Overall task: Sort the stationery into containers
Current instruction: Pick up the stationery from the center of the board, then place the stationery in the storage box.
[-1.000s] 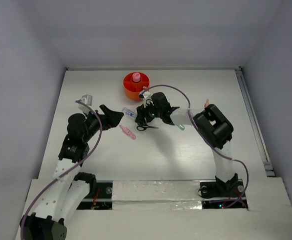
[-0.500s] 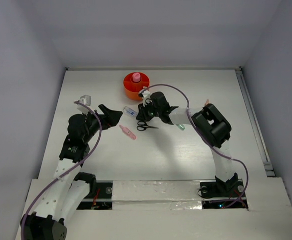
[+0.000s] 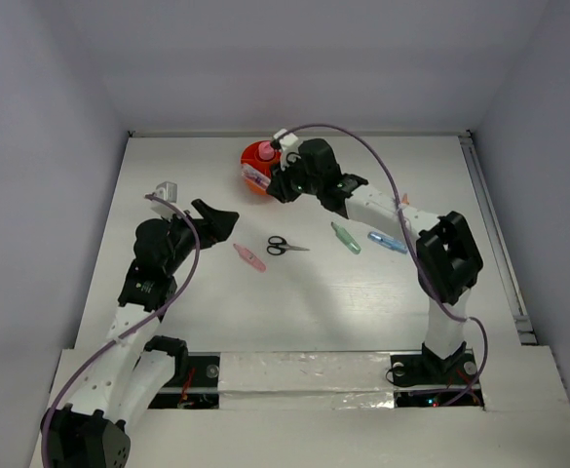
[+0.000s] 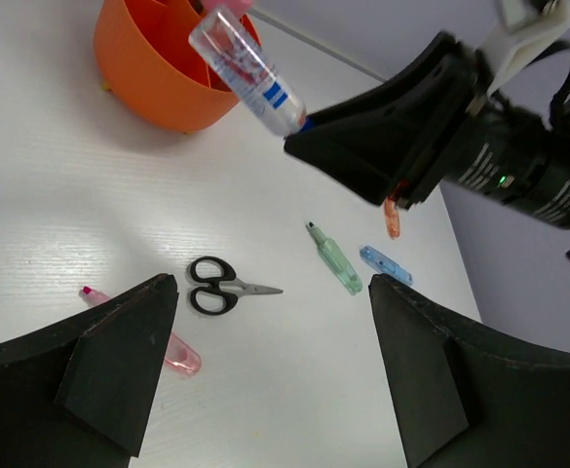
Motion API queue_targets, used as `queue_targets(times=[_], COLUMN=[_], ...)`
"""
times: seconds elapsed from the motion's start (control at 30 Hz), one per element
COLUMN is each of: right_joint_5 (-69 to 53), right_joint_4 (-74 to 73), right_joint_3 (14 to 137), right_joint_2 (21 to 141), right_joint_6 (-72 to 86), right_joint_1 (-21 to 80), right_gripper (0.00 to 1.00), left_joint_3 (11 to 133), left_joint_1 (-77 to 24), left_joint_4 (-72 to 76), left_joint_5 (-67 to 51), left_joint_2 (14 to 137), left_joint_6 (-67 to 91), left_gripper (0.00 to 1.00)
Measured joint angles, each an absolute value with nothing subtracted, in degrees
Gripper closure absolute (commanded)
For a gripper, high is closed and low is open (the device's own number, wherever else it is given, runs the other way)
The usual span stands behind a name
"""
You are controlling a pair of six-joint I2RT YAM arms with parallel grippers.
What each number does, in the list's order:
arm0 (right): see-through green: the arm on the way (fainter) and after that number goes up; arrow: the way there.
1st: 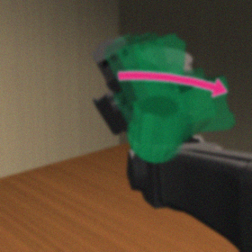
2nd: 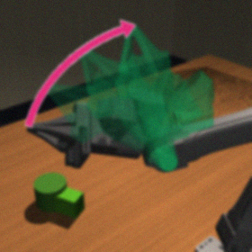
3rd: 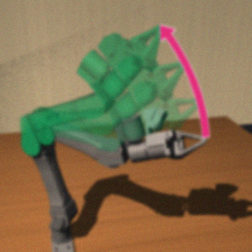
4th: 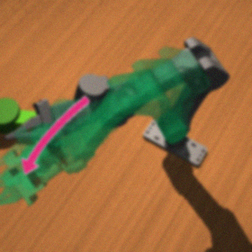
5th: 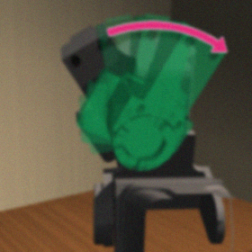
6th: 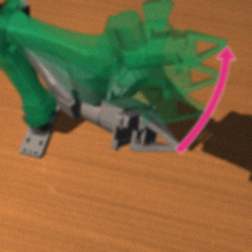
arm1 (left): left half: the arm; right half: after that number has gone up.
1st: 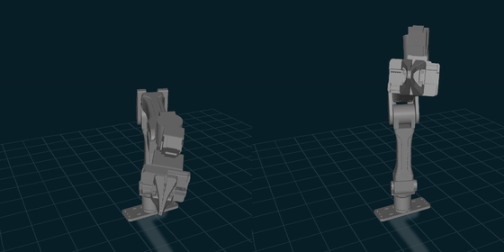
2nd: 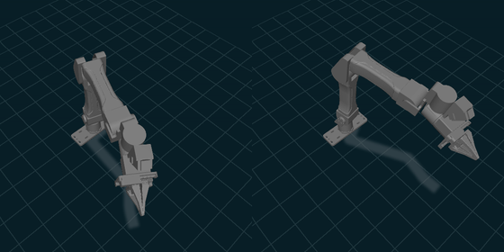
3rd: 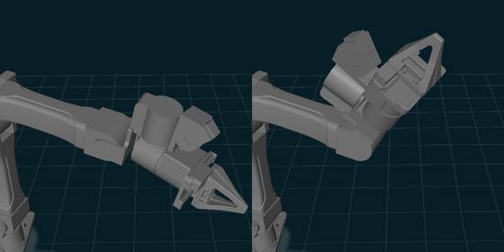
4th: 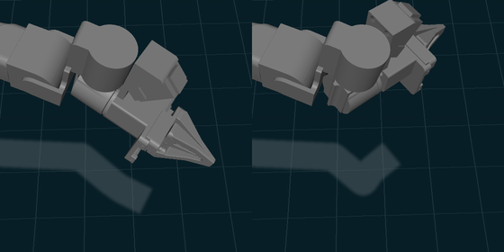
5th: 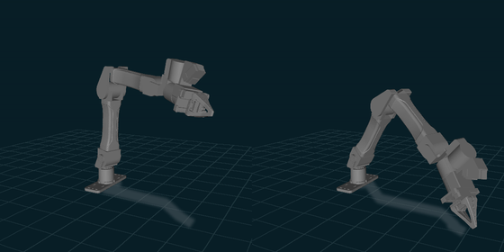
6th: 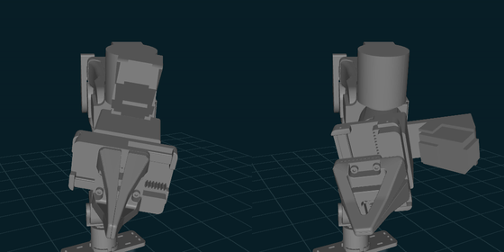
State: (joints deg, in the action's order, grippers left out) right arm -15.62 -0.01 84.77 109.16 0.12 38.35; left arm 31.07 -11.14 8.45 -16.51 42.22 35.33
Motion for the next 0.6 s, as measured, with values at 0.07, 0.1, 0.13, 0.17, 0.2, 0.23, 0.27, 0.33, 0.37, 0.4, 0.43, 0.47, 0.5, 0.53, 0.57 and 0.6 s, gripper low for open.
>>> queue_targets(times=[0.07,0.1,0.13,0.17,0.2,0.23,0.27,0.33,0.37,0.4,0.43,0.47,0.5,0.53,0.57,0.6], right_joint_5=[-14.0,-13.3,-12.4,-11.6,-10.8,-10.0,-9.1,-7.4,-6.7,-6.1,-5.6,-5.1,-4.7,-4.5,-4.3,-4.1], right_joint_4=[-4.5,-6.3,-8.4,-10.2,-11.7,-13.2,-14.5,-17.8,-19.2,-20.6,-22.2,-23.5,-25.2,-26.0,-27.0,-28.0], right_joint_3=[90.3,93.1,96.0,98.5,100.6,102.5,104.0,106.5,107.5,108.6,109.7,110.5,111.3,111.7,112.3,112.9], right_joint_2=[110.2,111.2,112.1,113.1,114.1,115.0,115.8,117.6,118.4,119.2,120.2,120.9,121.7,122.1,122.7,123.2], right_joint_6=[-0.6,-0.9,-1.1,-1.3,-1.3,-1.5,-1.5,-1.5,-1.5,-1.6,-1.6,-1.6,-1.7,-1.7,-1.7,-1.8], right_joint_1=[38.3,38.3,38.3,38.3,38.3,38.3,38.3,38.3,38.3,38.3,38.3,38.3,38.3,38.3,38.3,38.3], right_gripper=[0.89,0.90,0.90,0.90,0.90,0.90,0.90,0.91,0.91,0.91,0.91,0.91,0.91,0.91,0.91,0.90], left_joint_3=[31.1,31.1,31.1,31.1,31.1,31.1,31.1,31.1,31.1,31.1,31.1,31.1,31.1,31.1,31.1,31.1], left_joint_1=[-11.1,-11.2,-11.2,-11.1,-11.2,-11.2,-11.1,-11.1,-11.1,-11.1,-11.1,-11.1,-11.1,-11.1,-11.1,-11.1], left_joint_4=[8.6,8.7,8.8,8.8,8.8,8.7,8.6,8.1,7.9,7.6,7.4,7.3,7.2,7.0,6.7,6.5], left_joint_5=[-16.5,-16.5,-16.5,-16.5,-16.5,-16.5,-16.5,-16.5,-16.4,-16.4,-16.4,-16.4,-16.4,-16.4,-16.4,-16.4], left_joint_2=[42.3,42.2,42.2,42.2,42.1,42.1,42.1,41.6,41.4,41.1,40.9,40.7,40.6,40.4,40.3,40.1], left_joint_6=[35.5,35.5,35.5,35.5,35.4,35.4,35.2,35.0,34.8,34.6,34.5,34.3,34.3,34.1,34.0,33.9], left_gripper=[0.23,0.23,0.23,0.23,0.23,0.23,0.23,0.23,0.23,0.23,0.23,0.23,0.23,0.23,0.23,0.23])
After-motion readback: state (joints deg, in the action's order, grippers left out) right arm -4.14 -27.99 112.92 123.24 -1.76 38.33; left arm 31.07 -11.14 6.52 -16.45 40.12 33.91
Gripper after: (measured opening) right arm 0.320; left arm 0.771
